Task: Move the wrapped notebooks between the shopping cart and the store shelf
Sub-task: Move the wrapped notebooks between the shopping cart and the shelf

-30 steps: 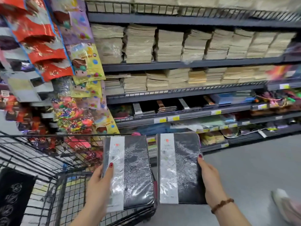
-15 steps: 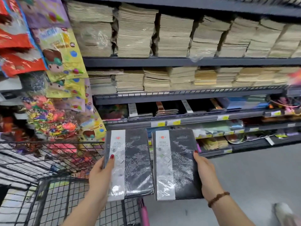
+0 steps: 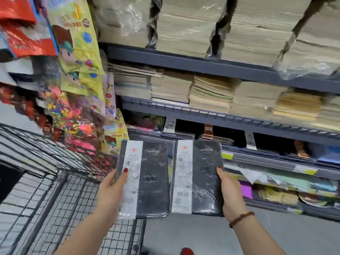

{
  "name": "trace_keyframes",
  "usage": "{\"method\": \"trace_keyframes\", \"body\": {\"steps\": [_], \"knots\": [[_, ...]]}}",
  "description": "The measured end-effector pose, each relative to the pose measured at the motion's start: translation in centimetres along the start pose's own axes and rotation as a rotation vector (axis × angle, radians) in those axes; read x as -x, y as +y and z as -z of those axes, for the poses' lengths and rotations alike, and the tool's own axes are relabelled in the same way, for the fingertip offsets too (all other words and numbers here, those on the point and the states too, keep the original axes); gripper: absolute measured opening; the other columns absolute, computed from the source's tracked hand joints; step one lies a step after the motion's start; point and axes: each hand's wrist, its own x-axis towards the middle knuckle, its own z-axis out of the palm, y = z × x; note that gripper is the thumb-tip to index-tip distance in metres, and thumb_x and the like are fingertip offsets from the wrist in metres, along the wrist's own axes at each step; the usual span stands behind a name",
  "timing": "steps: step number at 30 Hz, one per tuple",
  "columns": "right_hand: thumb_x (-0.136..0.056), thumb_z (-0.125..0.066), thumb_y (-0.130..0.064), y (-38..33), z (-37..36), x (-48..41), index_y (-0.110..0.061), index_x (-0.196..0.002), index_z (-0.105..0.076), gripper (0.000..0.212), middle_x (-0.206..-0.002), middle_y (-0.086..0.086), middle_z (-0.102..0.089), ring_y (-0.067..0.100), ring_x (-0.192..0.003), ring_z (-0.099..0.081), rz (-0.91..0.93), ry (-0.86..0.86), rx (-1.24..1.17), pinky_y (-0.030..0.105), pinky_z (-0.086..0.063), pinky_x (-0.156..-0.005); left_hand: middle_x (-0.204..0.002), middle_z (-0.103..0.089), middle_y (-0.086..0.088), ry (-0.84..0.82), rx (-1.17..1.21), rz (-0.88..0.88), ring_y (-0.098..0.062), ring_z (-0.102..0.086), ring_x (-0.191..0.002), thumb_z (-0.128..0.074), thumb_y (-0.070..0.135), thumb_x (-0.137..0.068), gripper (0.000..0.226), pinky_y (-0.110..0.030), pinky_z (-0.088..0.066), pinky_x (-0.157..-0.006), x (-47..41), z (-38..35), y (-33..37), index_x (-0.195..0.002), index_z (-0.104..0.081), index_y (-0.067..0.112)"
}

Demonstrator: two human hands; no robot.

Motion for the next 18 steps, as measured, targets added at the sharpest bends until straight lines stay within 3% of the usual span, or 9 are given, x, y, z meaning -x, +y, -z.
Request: {"method": "trace_keyframes", "body": {"steps": [1,2,6,9,13,15,18], "knots": [[-0.084,-0.062,-0.036,-0.5,-0.2,-1.2,-0.012,-0.090,-0.069,0.026,-0.098,0.017,-0.072,0.038,-0.093,-0.067,-0.013,-0.029,0.011,0.058,-0.050,-0.089,-0.088,-0.070,-0.007,0.035,0.016,0.010,-0.015,-0.066,-0.055,-0.060,0.028,-0.091,0.019,-0.029,-0.052,-0.046,-0.3,-0.8,0.0,-0.108,-0.061,0.020],[-0.086,-0.061,-0.033,-0.8,-0.3,-2.7,-0.012,-0.088,-0.069,0.023,-0.094,0.016,-0.073,0.038,-0.092,-0.068,-0.023,-0.055,0.018,0.058,-0.050,-0.089,-0.088,-0.069,-0.007,0.072,0.029,0.018,-0.013,-0.063,-0.052,-0.060,0.030,-0.091,0.021,-0.026,-0.048,-0.044,-0.8,-1.6,0.0,-0.109,-0.060,0.019],[-0.088,-0.059,-0.030,-2.4,-1.6,-7.4,-0.010,-0.096,-0.067,0.023,-0.097,0.015,-0.073,0.035,-0.093,-0.068,-0.033,-0.128,0.010,0.055,-0.051,-0.089,-0.103,-0.071,-0.009,0.183,0.113,0.031,-0.024,-0.066,-0.074,-0.063,0.031,-0.089,0.033,-0.034,-0.053,-0.062,-3.0,-3.9,-0.4,-0.119,-0.060,0.019],[-0.088,-0.058,-0.028,-3.0,-3.2,-10.4,-0.004,-0.109,-0.064,0.032,-0.100,0.015,-0.072,0.031,-0.088,-0.069,-0.060,-0.176,0.003,0.042,-0.057,-0.076,-0.099,-0.070,-0.008,0.254,0.129,0.024,-0.023,-0.064,-0.069,-0.063,0.032,-0.089,0.035,-0.031,-0.051,-0.055,-4.9,-4.7,-0.5,-0.120,-0.058,0.018],[-0.089,-0.058,-0.019,-4.1,-6.1,-13.9,0.003,-0.109,-0.062,0.030,-0.103,0.017,-0.069,0.025,-0.075,-0.063,-0.008,-0.198,0.023,0.027,-0.050,-0.064,-0.098,-0.072,-0.008,0.320,0.151,0.014,-0.030,-0.065,-0.086,-0.067,0.037,-0.085,0.043,-0.054,-0.051,-0.080,-7.4,-4.3,-1.1,-0.124,-0.057,0.021],[-0.088,-0.060,-0.016,-4.6,-7.5,-15.7,0.005,-0.104,-0.061,0.026,-0.106,0.018,-0.066,0.022,-0.074,-0.058,0.043,-0.192,0.032,0.023,-0.048,-0.059,-0.089,-0.075,-0.006,0.341,0.158,-0.001,-0.032,-0.064,-0.083,-0.068,0.037,-0.084,0.037,-0.059,-0.047,-0.083,-8.2,-4.2,-1.2,-0.117,-0.062,0.023],[-0.082,-0.066,-0.021,-4.3,-9.2,-18.5,0.003,-0.104,-0.058,0.034,-0.110,0.021,-0.063,0.020,-0.086,-0.056,0.091,-0.190,0.080,0.031,-0.045,-0.076,-0.064,-0.073,0.002,0.351,0.164,-0.017,-0.026,-0.059,-0.068,-0.065,0.032,-0.087,0.026,-0.044,-0.049,-0.067,-9.2,-4.3,-1.8,-0.111,-0.064,0.022]]}}
